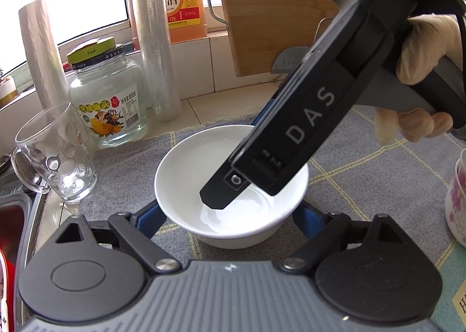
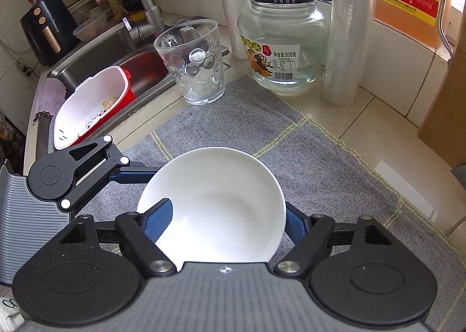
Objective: Organize plates and bowls
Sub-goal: 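Grasp the rim of the plain white bowl with both grippers, then lift and carry the bowl with both grippers toward the bowl stack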
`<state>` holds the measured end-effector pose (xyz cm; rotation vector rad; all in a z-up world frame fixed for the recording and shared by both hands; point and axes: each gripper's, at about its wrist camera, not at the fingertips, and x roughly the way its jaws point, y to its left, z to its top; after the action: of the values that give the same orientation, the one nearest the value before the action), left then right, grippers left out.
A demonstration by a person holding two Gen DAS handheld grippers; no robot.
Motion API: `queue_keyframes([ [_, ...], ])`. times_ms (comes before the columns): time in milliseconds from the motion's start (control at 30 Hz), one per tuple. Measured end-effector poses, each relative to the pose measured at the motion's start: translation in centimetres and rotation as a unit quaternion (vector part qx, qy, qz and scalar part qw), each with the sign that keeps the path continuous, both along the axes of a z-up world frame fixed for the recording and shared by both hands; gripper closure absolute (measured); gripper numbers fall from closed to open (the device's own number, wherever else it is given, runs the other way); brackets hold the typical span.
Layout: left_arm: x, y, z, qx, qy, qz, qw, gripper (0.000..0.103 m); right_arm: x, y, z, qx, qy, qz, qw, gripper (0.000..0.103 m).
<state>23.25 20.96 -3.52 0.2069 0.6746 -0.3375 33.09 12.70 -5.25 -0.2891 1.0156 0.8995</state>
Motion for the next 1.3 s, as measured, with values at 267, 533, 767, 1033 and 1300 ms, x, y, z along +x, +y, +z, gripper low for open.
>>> queue_keyframes([
  [267, -1.0, -0.4, 0.8, 0.008, 0.0, -0.008, 0.9999, 0.011, -1.1, -0.4, 0.8, 0.003, 0.0, -0.001, 1.0, 0.019],
  [533, -2.9, -1.2, 2.6, 0.012, -0.003, -0.019, 0.9998, 0.011, -3.4, -1.3, 2.7, 0.016, -0.009, 0.0, 1.0, 0.019],
  [767, -4.8, -2.3, 3.4, 0.013, 0.002, -0.032, 0.9994, 0.011, -6.0, -2.6, 3.9, 0.02, -0.015, -0.002, 1.0, 0.018],
  [1033, -7.2, -3.7, 4.3, 0.008, 0.012, -0.05, 0.9986, 0.011, -8.9, -4.6, 4.4, 0.022, -0.008, -0.018, 1.0, 0.018],
  [1300, -9.4, -5.1, 5.6, 0.013, 0.006, -0.071, 0.9974, 0.011, -11.5, -7.0, 5.5, 0.027, -0.015, -0.026, 0.999, 0.018],
])
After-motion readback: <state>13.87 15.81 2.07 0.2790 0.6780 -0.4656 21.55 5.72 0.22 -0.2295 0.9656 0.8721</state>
